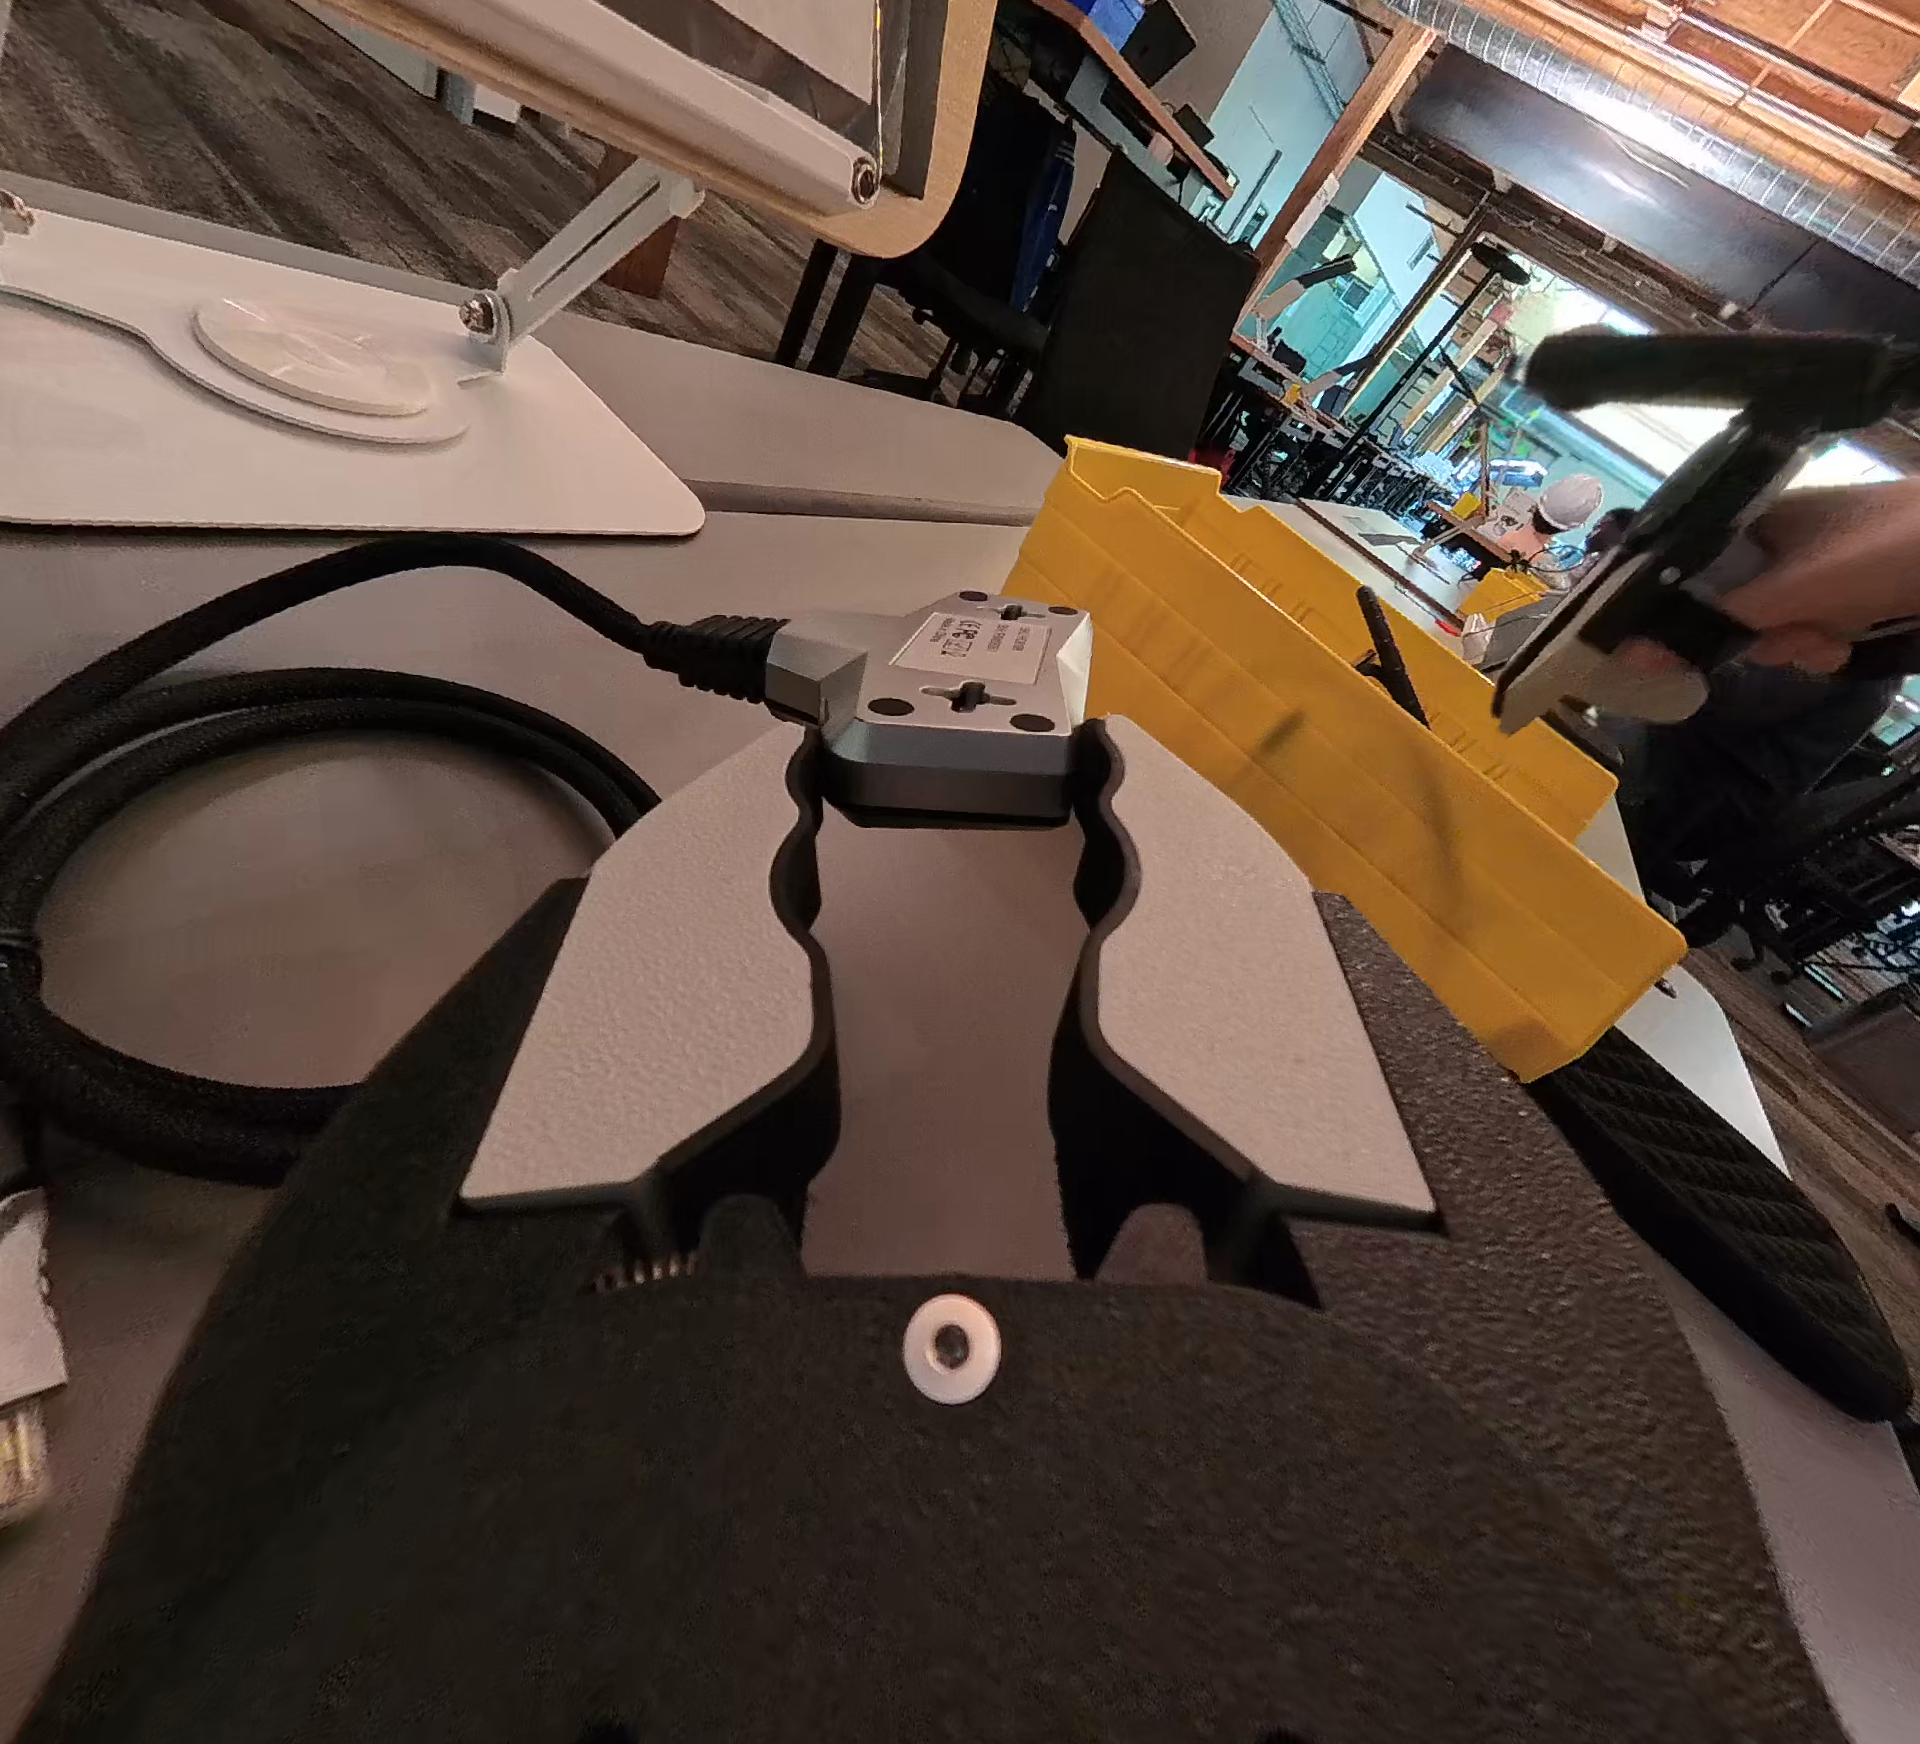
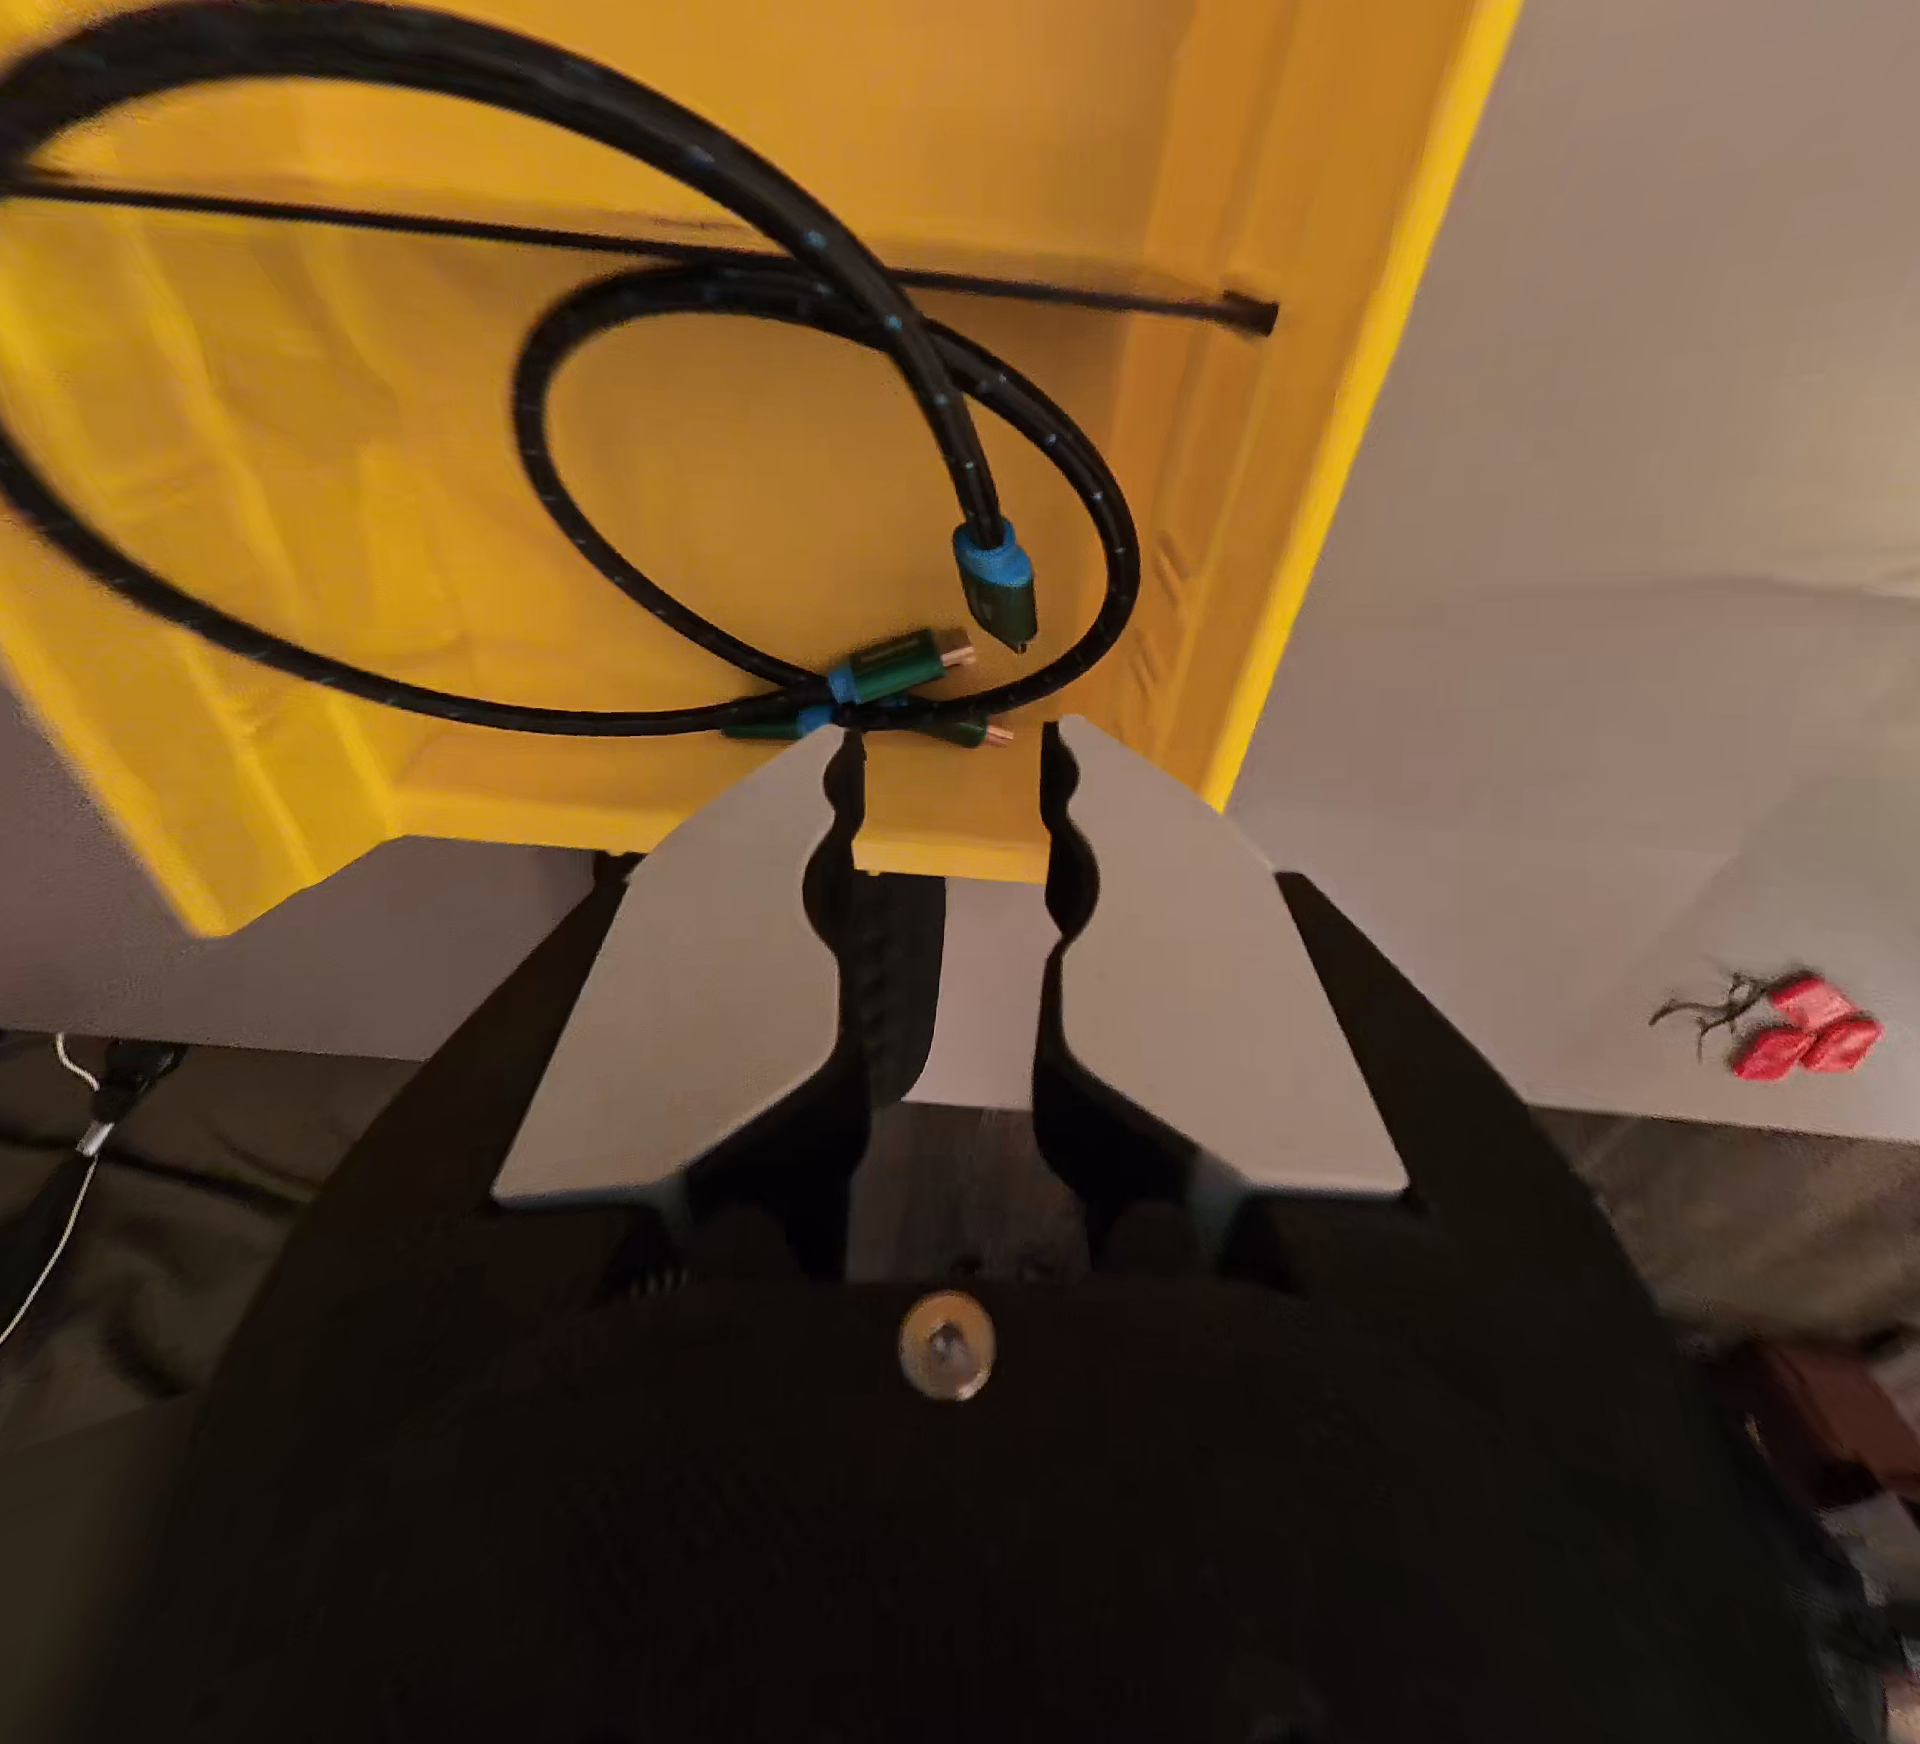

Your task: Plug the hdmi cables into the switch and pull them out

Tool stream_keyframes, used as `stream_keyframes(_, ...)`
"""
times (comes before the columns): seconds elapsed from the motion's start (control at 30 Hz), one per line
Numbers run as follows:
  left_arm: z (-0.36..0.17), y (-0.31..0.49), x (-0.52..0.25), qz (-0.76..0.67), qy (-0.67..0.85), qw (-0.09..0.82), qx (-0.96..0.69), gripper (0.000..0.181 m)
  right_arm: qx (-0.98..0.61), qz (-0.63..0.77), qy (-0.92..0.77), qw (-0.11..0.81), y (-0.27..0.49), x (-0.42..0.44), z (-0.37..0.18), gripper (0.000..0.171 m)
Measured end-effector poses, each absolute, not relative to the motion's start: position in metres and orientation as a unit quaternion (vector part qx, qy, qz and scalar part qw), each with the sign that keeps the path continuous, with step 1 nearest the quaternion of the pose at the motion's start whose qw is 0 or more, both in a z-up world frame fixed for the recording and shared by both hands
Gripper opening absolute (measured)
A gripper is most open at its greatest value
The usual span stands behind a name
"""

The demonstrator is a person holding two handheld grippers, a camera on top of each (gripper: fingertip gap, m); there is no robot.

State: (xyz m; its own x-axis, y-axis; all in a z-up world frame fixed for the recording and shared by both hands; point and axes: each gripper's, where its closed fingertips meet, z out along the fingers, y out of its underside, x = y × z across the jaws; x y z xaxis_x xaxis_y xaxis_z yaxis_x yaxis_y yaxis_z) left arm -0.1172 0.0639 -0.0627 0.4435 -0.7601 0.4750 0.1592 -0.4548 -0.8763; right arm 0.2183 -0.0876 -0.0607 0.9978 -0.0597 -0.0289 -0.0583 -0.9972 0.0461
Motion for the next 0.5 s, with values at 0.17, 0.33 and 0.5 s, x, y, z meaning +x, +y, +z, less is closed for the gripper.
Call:
stream_keyframes(0.17,-0.056,0.057,-0.116,-0.487,0.231,0.487,-0.687,0.046,0.979,0.002,0.051,-0.199,-0.044,0.177,0.015,0.034)
stream_keyframes(0.33,-0.047,0.048,-0.112,-0.511,0.245,0.478,-0.671,0.046,0.762,0.042,0.380,-0.523,-0.003,0.024,0.079,0.038)
stream_keyframes(0.5,-0.040,0.037,-0.110,-0.549,0.252,0.457,-0.653,0.046,0.605,0.185,0.602,-0.487,-0.006,-0.076,0.000,0.042)
